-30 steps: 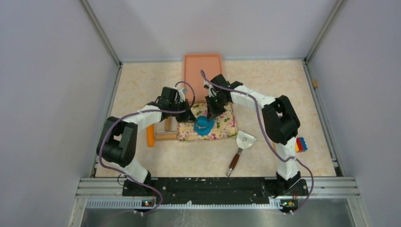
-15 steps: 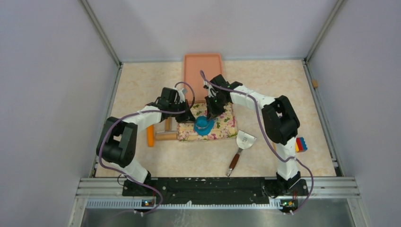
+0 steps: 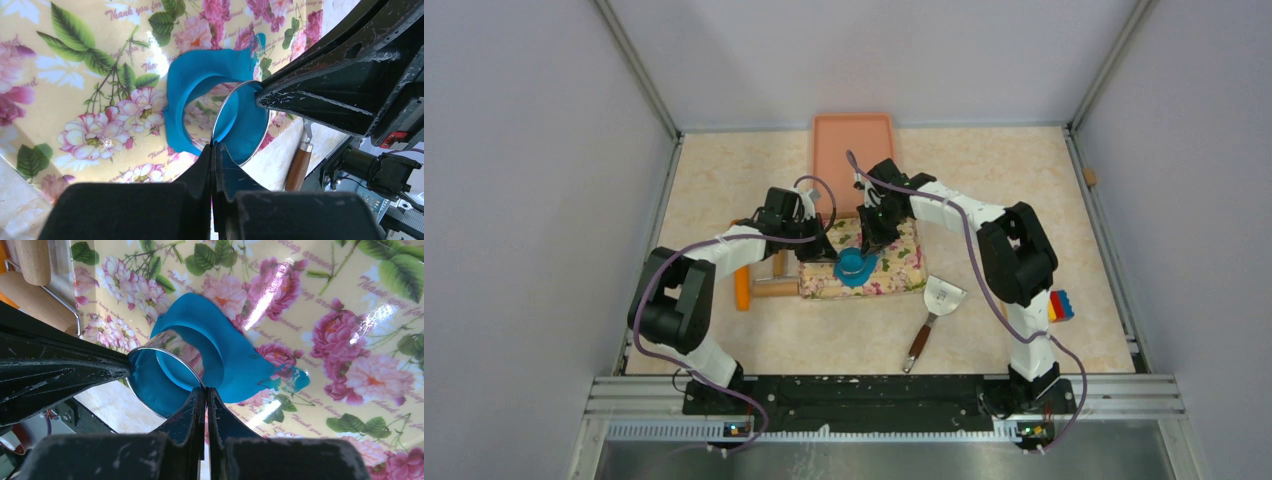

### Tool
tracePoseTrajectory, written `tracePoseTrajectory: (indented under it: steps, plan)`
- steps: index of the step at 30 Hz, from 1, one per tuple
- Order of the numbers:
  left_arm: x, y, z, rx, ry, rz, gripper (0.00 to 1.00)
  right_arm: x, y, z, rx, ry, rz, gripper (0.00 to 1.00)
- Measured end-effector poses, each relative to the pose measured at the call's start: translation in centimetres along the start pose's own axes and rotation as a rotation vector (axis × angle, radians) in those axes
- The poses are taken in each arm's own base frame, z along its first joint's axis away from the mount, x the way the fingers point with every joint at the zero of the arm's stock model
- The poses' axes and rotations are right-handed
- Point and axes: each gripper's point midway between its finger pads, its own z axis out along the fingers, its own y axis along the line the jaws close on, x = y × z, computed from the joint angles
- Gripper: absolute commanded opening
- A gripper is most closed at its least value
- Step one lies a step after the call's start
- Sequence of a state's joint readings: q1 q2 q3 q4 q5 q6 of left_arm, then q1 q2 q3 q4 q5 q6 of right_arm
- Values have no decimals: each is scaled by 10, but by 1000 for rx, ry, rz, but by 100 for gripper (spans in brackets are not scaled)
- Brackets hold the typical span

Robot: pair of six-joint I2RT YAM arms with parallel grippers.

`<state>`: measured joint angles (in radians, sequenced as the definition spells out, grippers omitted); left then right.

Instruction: Roll out the dumpling wrappers from the dough

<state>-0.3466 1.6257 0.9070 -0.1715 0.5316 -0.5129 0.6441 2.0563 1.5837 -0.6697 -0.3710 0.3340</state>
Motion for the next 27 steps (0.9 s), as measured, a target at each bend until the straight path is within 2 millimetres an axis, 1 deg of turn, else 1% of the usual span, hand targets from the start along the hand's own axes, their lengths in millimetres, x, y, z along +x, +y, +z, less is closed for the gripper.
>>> tracePoseTrajectory:
  steps: [11, 27]
  plan:
    - [3, 3, 1, -2, 4, 24, 0, 2, -1, 2, -3, 0, 0, 0]
    - [6, 14, 13, 19, 35, 46, 0, 4, -5, 8, 17, -23, -15, 0]
